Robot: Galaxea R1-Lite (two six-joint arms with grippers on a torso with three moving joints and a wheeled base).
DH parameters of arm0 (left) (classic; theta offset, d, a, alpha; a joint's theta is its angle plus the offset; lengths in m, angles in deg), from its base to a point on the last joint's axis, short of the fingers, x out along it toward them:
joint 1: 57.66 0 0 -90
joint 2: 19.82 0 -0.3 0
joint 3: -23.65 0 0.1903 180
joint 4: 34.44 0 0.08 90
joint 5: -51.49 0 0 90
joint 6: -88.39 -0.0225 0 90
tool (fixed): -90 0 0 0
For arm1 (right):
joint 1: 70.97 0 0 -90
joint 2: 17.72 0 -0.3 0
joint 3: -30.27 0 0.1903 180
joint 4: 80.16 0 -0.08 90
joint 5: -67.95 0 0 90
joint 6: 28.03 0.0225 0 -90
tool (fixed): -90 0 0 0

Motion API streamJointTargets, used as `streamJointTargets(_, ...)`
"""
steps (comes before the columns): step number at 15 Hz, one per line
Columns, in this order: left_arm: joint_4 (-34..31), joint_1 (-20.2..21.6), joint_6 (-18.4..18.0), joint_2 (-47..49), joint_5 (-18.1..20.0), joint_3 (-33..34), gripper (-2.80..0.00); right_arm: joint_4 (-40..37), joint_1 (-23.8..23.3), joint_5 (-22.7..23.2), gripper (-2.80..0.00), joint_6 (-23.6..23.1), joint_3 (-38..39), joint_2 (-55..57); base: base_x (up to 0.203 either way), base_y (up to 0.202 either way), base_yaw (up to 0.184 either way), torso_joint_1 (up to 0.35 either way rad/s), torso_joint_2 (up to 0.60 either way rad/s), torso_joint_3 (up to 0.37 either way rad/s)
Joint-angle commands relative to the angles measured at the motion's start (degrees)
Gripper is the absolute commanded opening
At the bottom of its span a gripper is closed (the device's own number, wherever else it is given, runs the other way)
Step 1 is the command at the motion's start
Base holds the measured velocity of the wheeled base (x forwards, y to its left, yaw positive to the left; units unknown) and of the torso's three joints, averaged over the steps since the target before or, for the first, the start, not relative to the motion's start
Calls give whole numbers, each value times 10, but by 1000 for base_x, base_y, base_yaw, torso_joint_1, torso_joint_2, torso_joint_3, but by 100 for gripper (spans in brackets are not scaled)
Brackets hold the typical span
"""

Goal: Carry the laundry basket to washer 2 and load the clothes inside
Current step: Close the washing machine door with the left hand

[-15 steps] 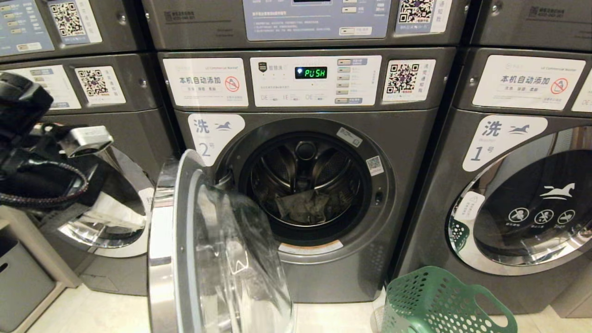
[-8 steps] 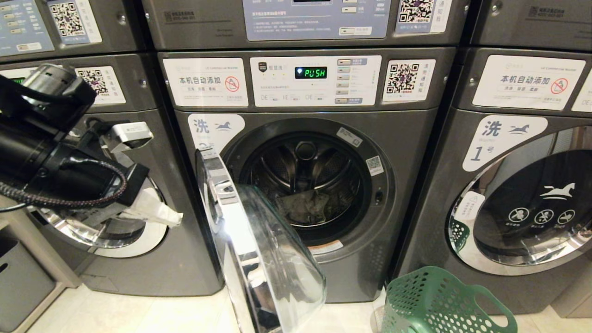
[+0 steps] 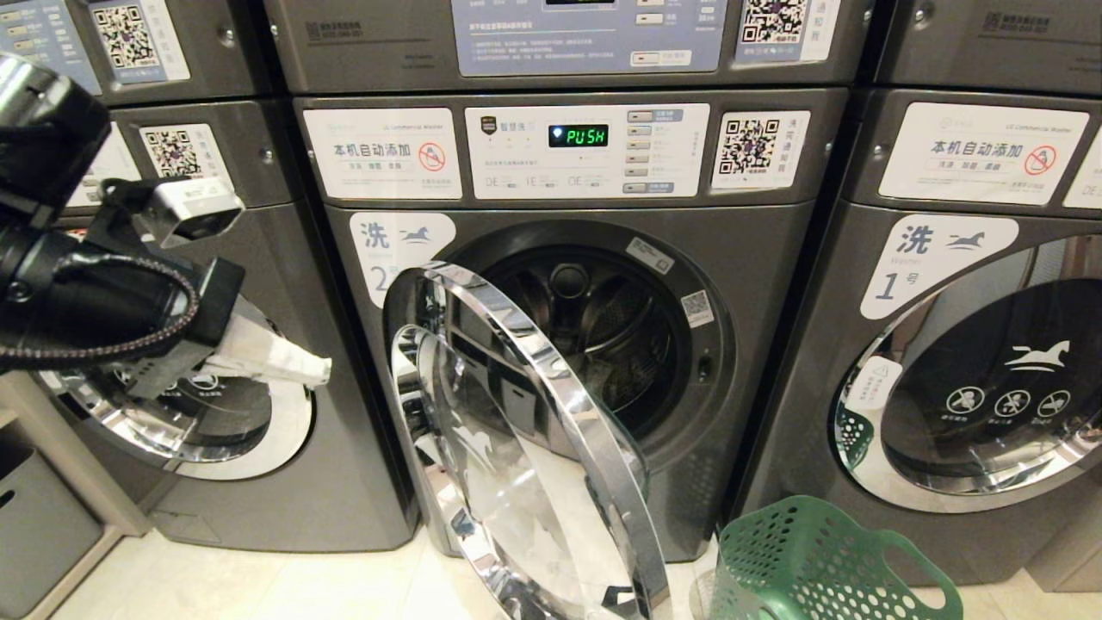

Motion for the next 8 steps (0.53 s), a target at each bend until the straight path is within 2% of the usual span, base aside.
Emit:
streamJointTargets(1, 22, 0, 23, -22, 0, -1, -280, -14, 0, 21, -280, 14, -55, 130, 0, 0, 0, 0, 0, 0)
streamJointTargets(3, 63, -1, 65, -37, -23, -1, -280, -33, 0, 76, -280, 37, -104, 250, 0, 0, 0, 0, 0, 0)
streamJointTargets(5, 103, -16, 111, -48, -67, -1, -280, -46, 6, 160, -280, 53, -146, 370, 0, 0, 0, 0, 0, 0)
streamJointTargets(7, 138, -26, 146, -47, -100, 0, -280, -57, 31, 250, -280, 62, -172, 476, 0, 0, 0, 0, 0, 0)
streamJointTargets(8, 140, -30, 150, -51, -102, 2, -280, -61, 56, 283, -280, 65, -180, 519, 0, 0, 0, 0, 0, 0)
